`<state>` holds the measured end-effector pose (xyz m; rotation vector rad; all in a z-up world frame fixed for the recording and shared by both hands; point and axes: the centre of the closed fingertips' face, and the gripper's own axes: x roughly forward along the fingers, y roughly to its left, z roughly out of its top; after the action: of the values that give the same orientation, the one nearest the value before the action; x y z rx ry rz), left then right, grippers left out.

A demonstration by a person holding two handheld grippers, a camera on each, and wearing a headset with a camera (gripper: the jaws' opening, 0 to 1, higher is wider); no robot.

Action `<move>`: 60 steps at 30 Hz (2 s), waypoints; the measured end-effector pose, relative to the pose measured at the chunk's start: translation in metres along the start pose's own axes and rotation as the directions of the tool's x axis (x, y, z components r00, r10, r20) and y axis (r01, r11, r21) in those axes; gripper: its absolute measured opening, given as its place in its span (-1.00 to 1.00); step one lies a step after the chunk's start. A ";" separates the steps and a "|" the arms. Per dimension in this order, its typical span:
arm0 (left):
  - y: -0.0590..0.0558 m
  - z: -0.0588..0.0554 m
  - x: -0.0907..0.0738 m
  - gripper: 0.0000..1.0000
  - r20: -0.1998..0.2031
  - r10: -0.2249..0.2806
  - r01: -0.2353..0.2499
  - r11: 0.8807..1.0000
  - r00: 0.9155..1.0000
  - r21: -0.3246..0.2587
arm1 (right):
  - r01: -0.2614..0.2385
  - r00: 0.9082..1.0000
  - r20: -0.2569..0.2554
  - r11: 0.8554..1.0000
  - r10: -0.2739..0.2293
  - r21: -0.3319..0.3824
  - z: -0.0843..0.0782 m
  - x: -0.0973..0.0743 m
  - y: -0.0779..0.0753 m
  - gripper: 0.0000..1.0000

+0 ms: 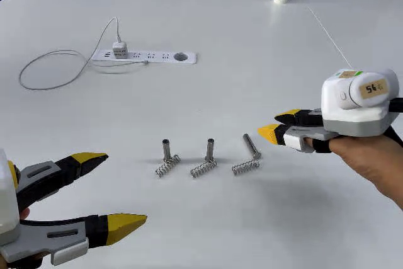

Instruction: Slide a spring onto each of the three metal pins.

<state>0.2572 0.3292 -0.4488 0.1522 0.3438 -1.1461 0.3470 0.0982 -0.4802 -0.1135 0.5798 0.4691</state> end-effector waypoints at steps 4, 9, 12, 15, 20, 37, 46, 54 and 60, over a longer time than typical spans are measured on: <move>0.000 0.001 0.002 0.46 -0.001 -0.003 0.003 1.000 1.000 0.000 | 0.020 0.999 -0.039 1.000 -0.020 0.012 -0.005 0.015 -0.002 -0.49; 0.000 0.001 0.004 0.46 0.000 -0.007 0.007 1.000 1.000 -0.002 | 0.039 0.996 -0.082 0.999 -0.038 0.013 -0.013 0.032 -0.001 -0.53; -0.001 -0.001 0.004 0.45 -0.004 -0.012 0.012 1.000 1.000 -0.003 | 0.055 0.993 -0.107 0.998 -0.052 0.022 -0.017 0.040 -0.005 -0.55; -0.001 -0.002 0.004 0.45 -0.007 -0.014 0.014 1.000 1.000 -0.003 | 0.073 0.989 -0.131 0.997 -0.070 0.015 -0.021 0.046 -0.007 -0.59; 0.001 -0.003 0.003 0.44 -0.013 -0.013 0.013 1.000 1.000 -0.003 | 0.089 0.982 -0.172 0.996 -0.082 0.030 -0.029 0.056 -0.011 -0.62; 0.001 -0.009 0.003 0.43 -0.019 -0.016 0.016 1.000 1.000 -0.020 | 0.126 0.962 -0.253 0.989 -0.102 0.082 -0.045 0.076 -0.017 -0.71; 0.002 -0.010 0.004 0.42 -0.019 -0.017 0.016 1.000 1.000 -0.026 | 0.134 0.961 -0.258 0.986 -0.105 0.100 -0.047 0.080 -0.017 -0.73; 0.001 -0.013 0.005 0.41 -0.019 -0.022 0.021 0.999 1.000 -0.033 | 0.142 0.957 -0.268 0.985 -0.111 0.098 -0.049 0.078 -0.017 -0.78; 0.002 -0.014 0.005 0.40 -0.020 -0.018 0.017 0.999 1.000 -0.038 | 0.146 0.953 -0.279 0.986 -0.119 0.078 -0.049 0.078 -0.013 -0.79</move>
<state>0.2583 0.3298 -0.4641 0.1280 0.3846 -1.1554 0.3852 0.1059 -0.5644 -0.1236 0.8599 0.2941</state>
